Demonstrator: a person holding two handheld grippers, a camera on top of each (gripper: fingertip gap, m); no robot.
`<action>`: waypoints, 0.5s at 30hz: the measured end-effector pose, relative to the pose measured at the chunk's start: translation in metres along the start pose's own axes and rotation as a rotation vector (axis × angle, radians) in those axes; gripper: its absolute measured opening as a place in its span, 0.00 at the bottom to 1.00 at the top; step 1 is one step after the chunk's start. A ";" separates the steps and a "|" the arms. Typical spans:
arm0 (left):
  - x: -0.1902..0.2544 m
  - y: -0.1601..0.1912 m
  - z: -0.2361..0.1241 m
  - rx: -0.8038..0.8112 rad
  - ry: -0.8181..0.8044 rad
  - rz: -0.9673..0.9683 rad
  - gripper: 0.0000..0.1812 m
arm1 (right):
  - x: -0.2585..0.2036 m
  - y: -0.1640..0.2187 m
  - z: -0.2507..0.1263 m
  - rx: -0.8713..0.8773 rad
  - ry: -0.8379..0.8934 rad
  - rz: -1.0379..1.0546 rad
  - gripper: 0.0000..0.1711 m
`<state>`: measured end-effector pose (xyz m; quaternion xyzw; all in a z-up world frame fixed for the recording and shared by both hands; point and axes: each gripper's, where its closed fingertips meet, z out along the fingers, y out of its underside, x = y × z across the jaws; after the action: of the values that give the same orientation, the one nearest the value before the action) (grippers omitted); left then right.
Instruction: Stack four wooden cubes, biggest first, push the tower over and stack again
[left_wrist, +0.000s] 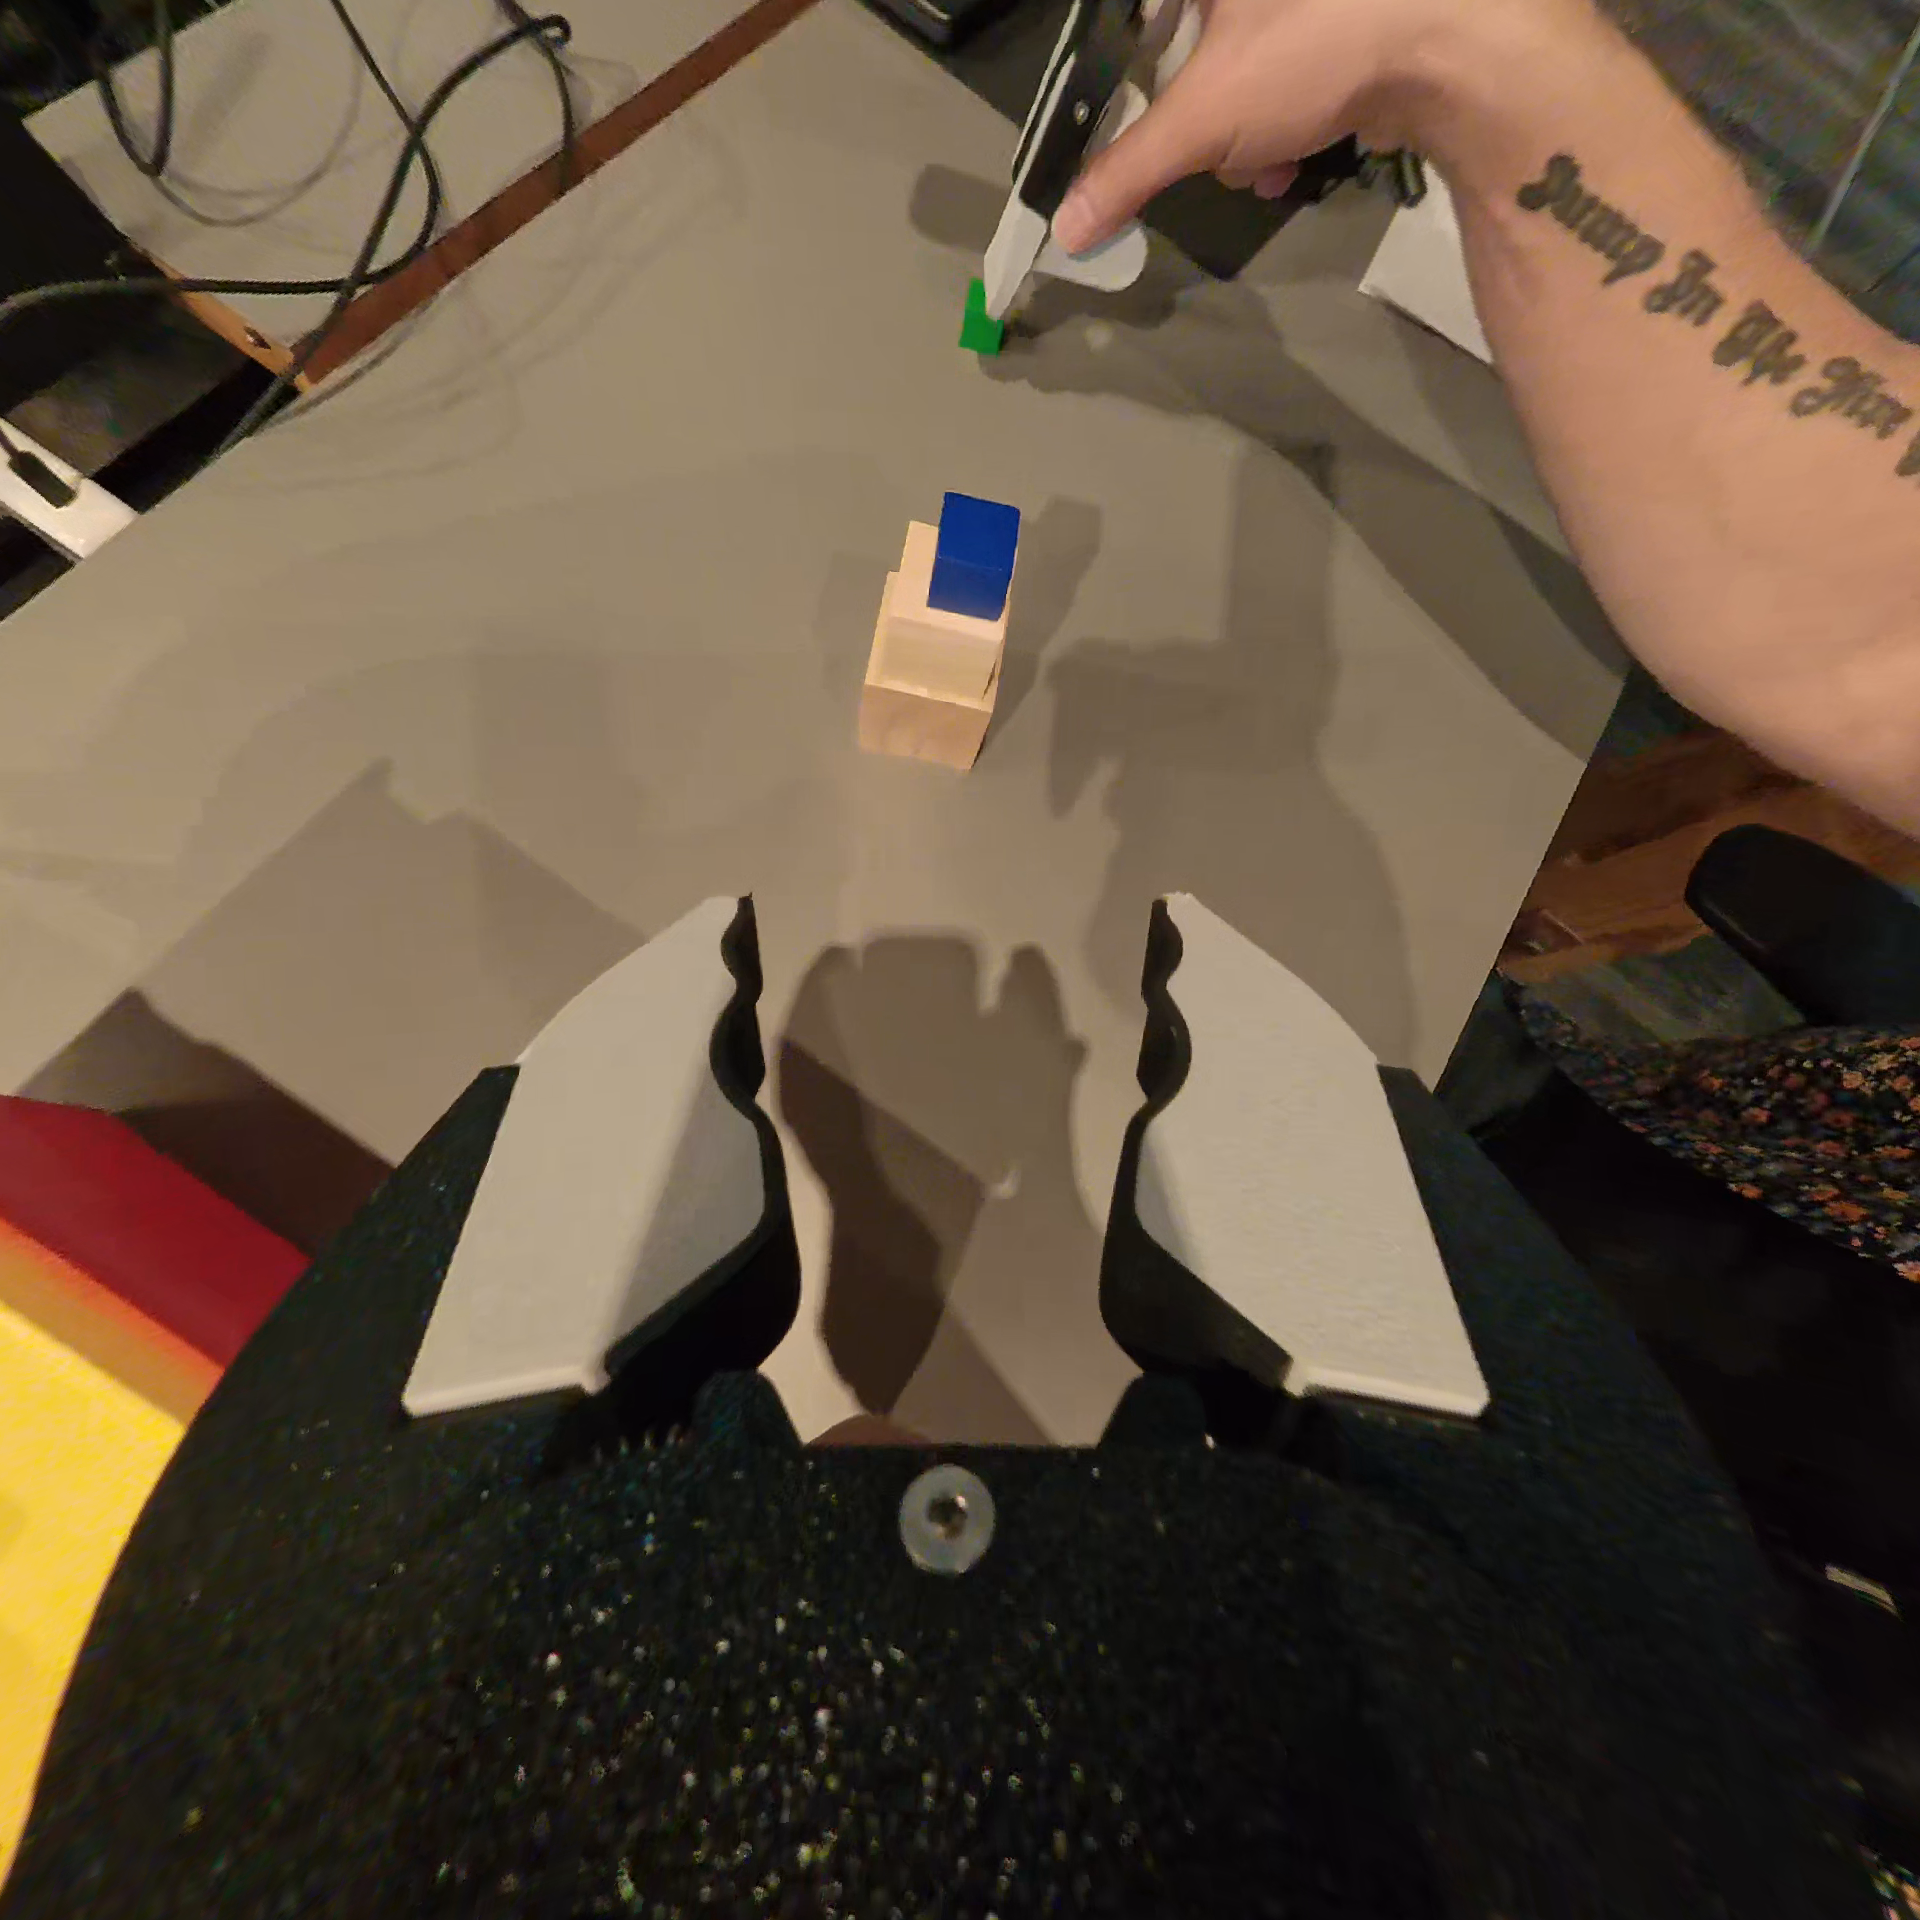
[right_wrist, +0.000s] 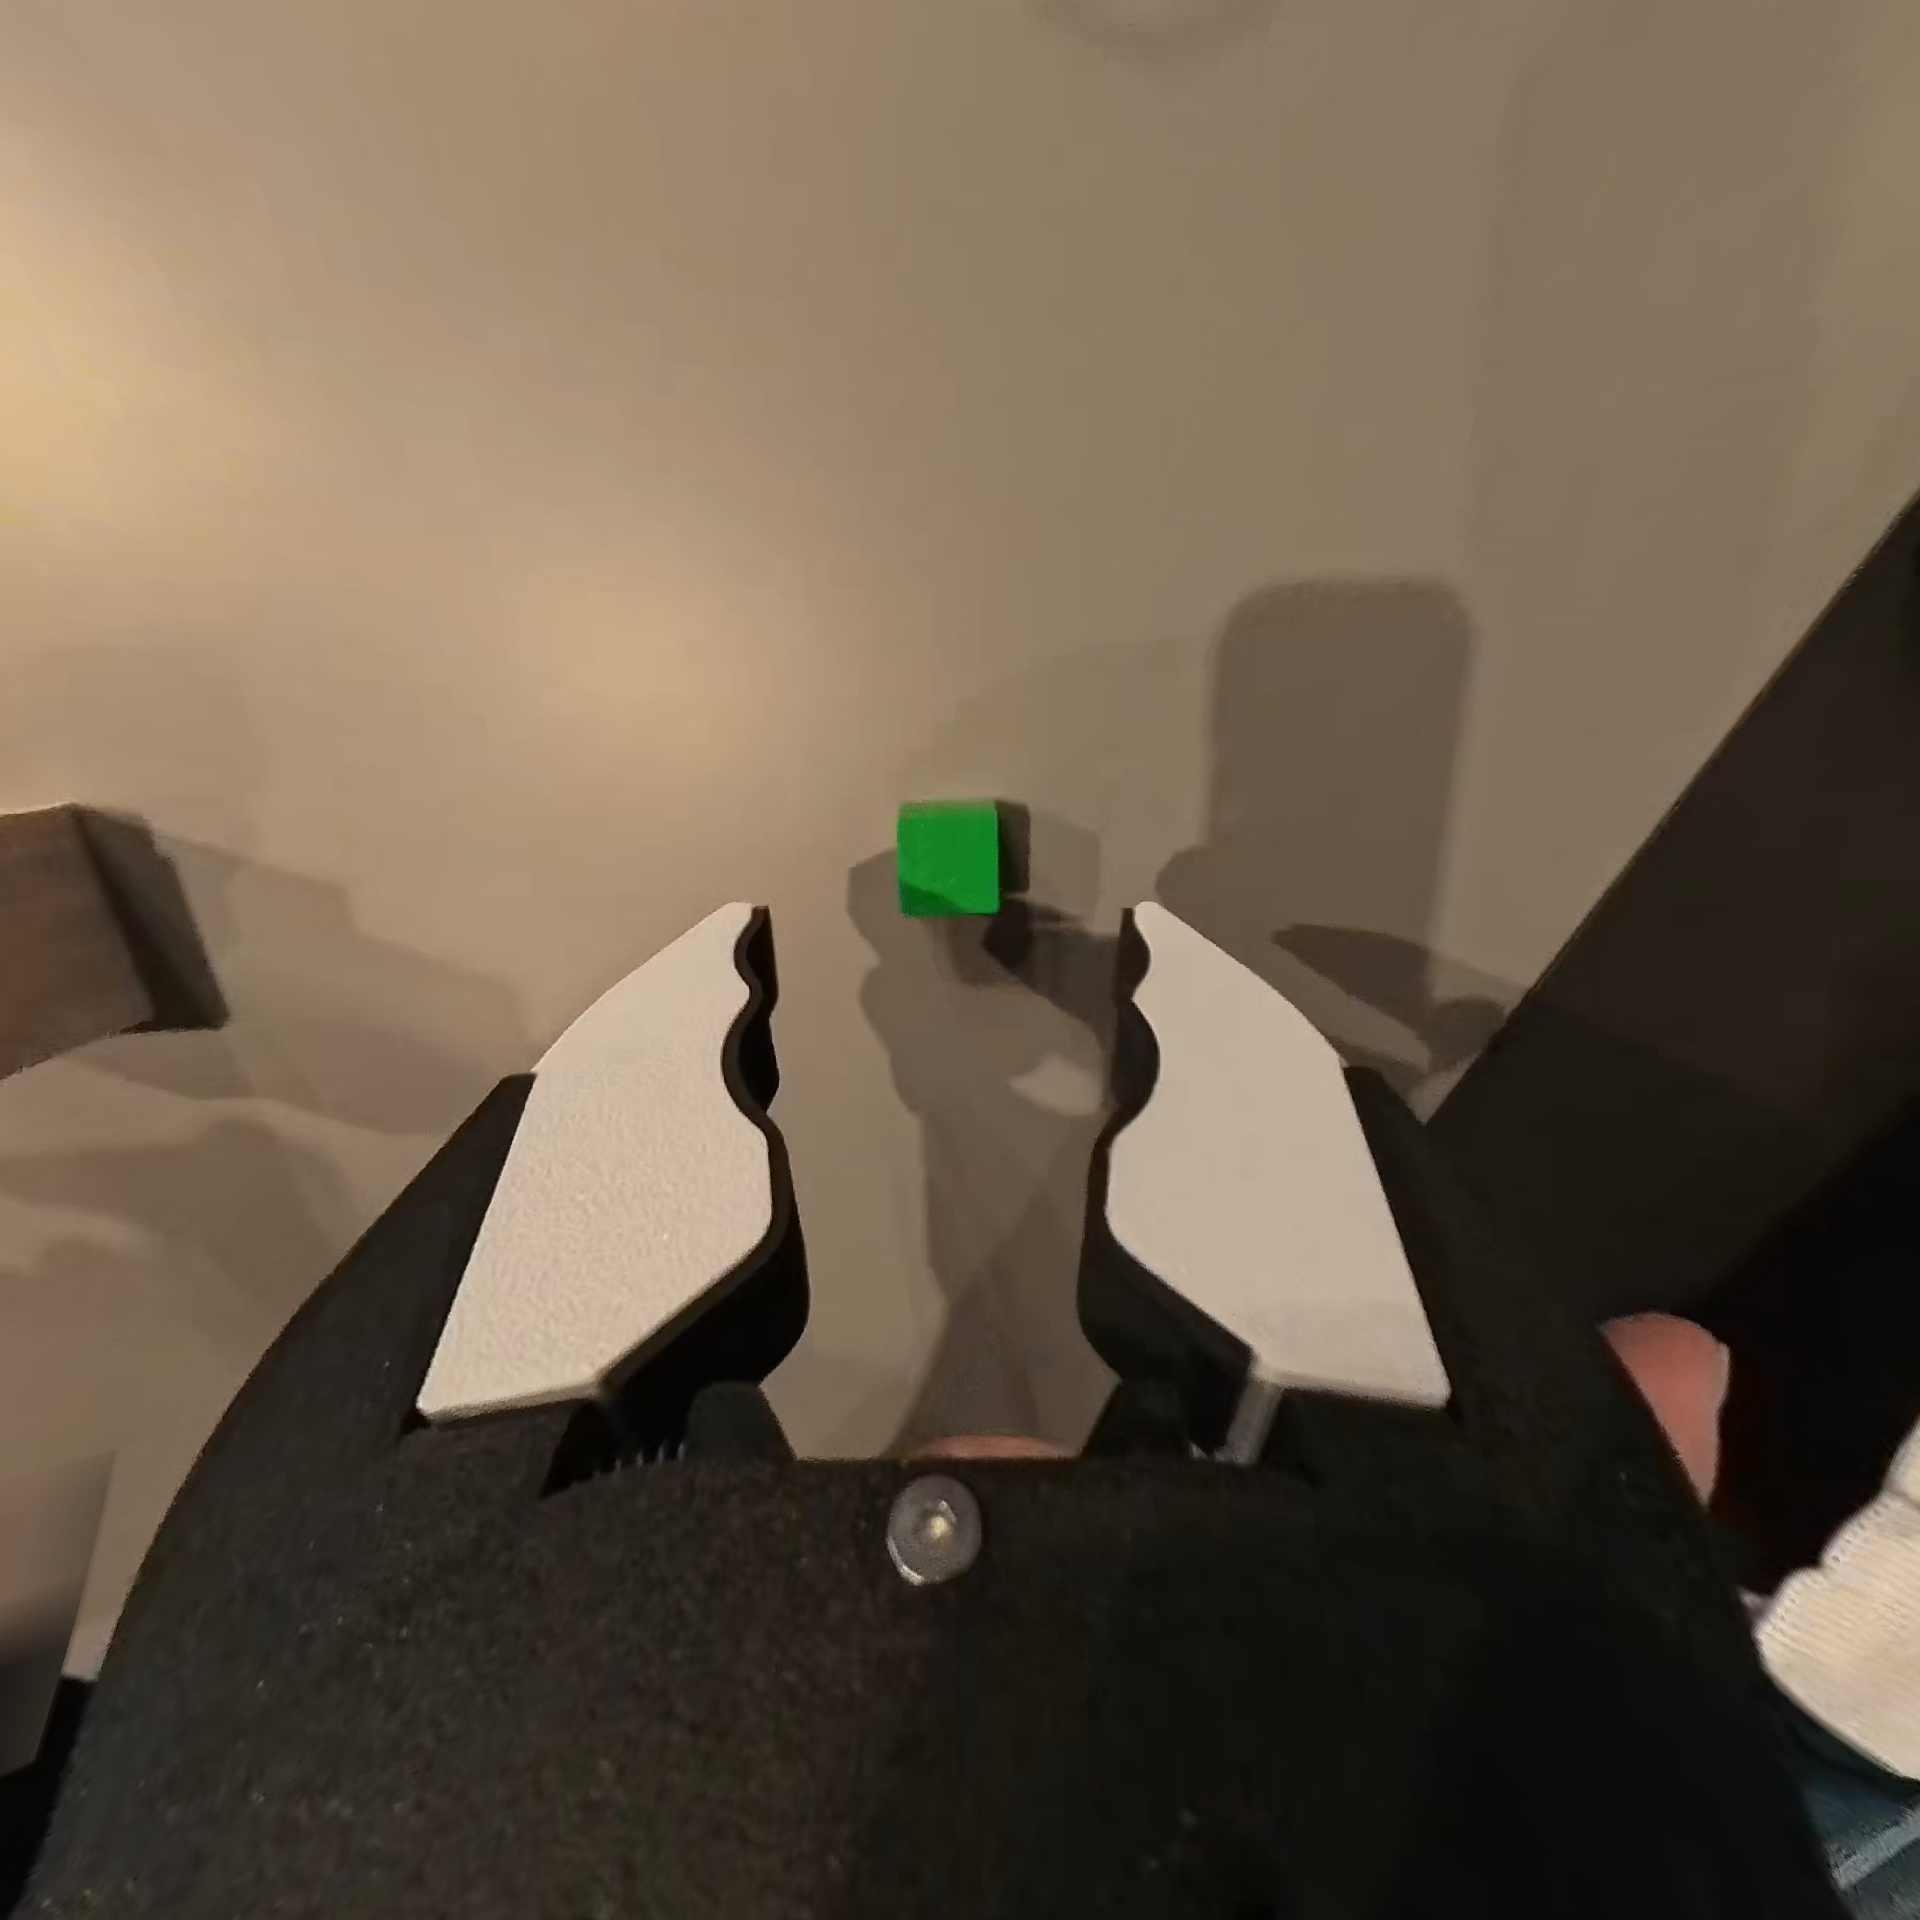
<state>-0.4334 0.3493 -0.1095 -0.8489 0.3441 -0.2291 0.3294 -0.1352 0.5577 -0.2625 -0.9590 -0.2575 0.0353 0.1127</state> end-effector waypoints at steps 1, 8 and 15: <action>-0.001 0.000 -0.002 0.007 0.001 -0.001 0.39 | 0.001 -0.002 0.003 -0.008 0.002 0.002 0.36; -0.006 0.001 -0.009 0.025 0.000 -0.004 0.38 | 0.003 -0.004 0.020 -0.054 0.029 -0.006 0.37; -0.006 0.000 -0.011 0.038 0.004 0.000 0.38 | 0.006 -0.001 0.026 -0.070 0.052 -0.013 0.36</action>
<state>-0.4443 0.3494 -0.1028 -0.8422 0.3403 -0.2370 0.3447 -0.1337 0.5671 -0.2875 -0.9613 -0.2618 0.0007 0.0860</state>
